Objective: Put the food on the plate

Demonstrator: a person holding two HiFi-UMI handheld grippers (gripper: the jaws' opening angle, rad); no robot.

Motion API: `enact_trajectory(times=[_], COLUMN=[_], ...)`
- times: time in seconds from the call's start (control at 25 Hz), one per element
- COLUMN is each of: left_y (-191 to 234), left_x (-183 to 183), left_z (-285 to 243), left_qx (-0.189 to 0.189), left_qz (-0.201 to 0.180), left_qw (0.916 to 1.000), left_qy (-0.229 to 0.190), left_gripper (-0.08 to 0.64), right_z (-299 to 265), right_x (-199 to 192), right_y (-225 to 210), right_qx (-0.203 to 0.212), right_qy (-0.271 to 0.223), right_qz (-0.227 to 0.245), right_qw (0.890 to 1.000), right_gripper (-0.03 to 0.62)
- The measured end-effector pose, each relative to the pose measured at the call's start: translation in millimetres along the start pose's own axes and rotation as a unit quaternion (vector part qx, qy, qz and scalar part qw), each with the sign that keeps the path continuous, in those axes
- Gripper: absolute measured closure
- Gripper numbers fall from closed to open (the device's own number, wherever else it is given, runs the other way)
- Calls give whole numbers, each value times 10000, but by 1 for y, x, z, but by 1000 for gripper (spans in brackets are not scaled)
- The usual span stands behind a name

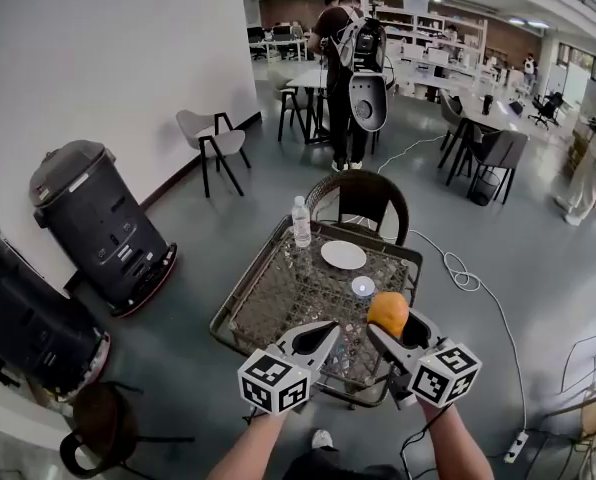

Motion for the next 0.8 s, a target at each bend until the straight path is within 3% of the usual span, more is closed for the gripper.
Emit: enact_trajectory(times=[0.44, 0.8], left_y=[34, 50], left_x=[23, 28], left_z=[-5, -33], left_qx=[-255, -55], left_qz=[-35, -89], left_qw=[9994, 9998], left_qy=[-235, -185], left_gripper=[552, 552], right_z=[-40, -61], right_x=[35, 52], right_y=[5, -24], right_qx=[-127, 45], right_qy=[-153, -282], right_qz=[285, 394], right_qw=[9994, 9988], right_gripper=[270, 270])
Point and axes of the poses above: the fingertips, and each gripper's own axes: z backward along the fingers, y to its left, x out of its top, the point moved 3 cm from there along z, backward along the fingers, and after that the axes turned 6 degrees about -x, right-handed, at the moved point
